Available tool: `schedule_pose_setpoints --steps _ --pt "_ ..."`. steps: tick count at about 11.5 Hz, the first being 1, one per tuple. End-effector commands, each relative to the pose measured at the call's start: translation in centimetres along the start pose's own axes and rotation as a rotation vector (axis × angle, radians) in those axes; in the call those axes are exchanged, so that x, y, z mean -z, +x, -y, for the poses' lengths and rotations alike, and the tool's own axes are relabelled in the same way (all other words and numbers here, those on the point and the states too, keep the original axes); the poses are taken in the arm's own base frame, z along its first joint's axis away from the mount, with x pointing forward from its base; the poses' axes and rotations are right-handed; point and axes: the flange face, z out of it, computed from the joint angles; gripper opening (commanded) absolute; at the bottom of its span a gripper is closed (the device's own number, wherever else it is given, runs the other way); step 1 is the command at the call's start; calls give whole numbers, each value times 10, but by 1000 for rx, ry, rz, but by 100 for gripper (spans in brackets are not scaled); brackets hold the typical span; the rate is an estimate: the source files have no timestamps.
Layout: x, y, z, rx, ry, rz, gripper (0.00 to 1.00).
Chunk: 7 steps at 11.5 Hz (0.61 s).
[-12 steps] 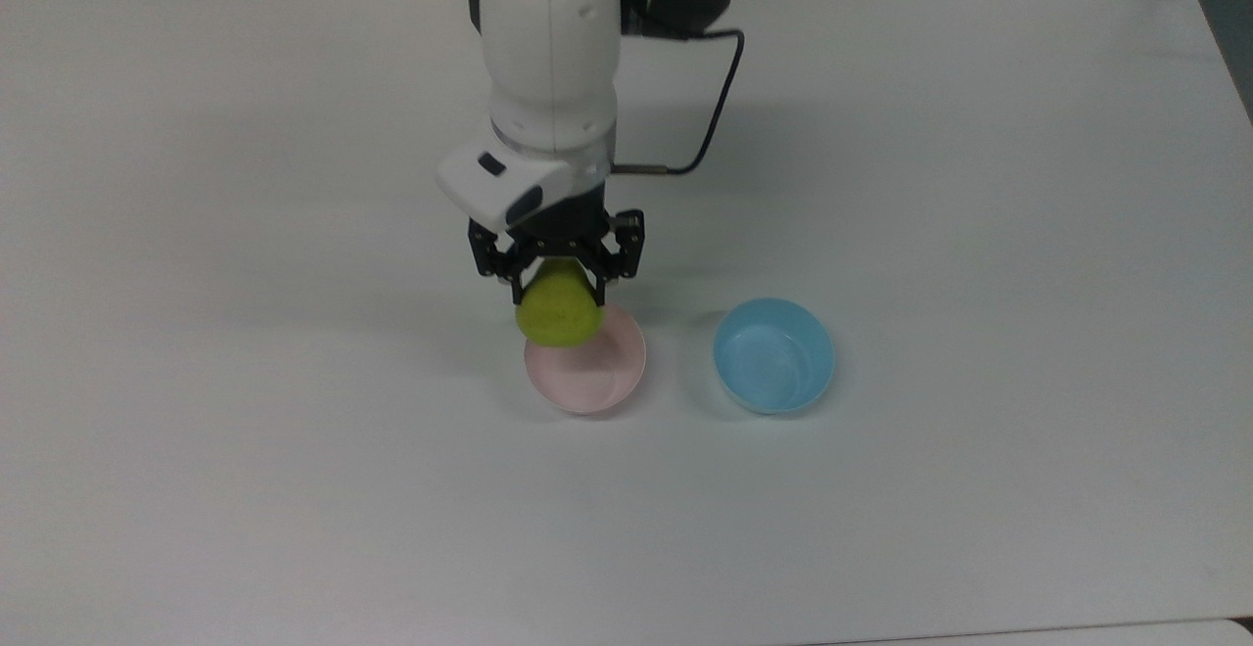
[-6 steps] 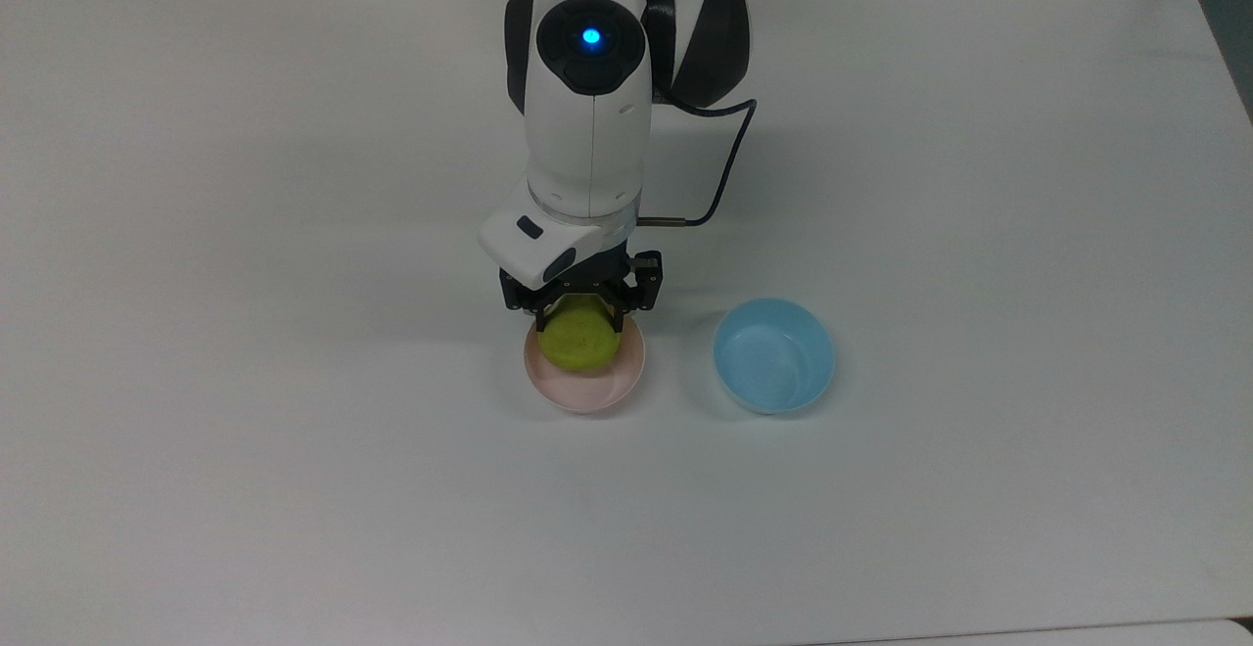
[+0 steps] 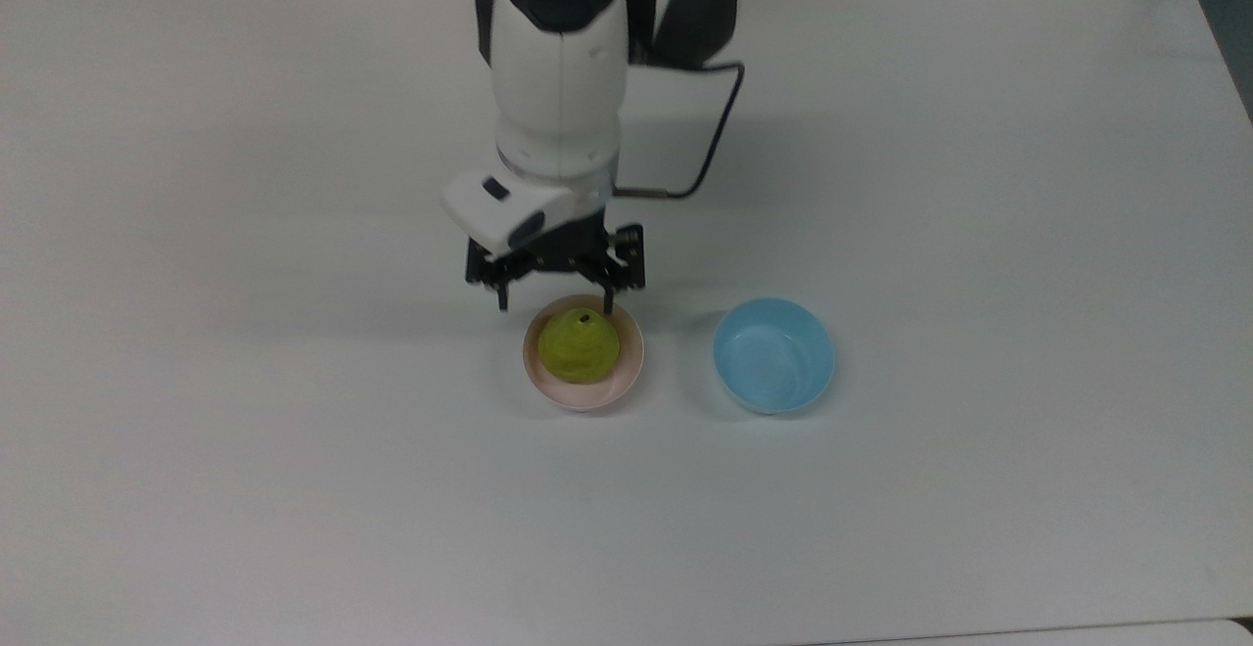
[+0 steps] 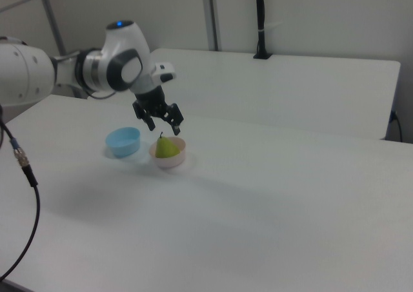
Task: Place the pear in the bowl
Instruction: 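Raise the open gripper up away from the pink bowl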
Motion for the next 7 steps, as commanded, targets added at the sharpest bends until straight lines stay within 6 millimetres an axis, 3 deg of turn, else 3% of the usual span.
schedule_pose_setpoints --steps 1,4,7 --pt "94 -39 -42 -40 21 140 100" --pt "141 -84 -74 21 34 240 100" --pt "156 -96 -91 12 45 241 100"
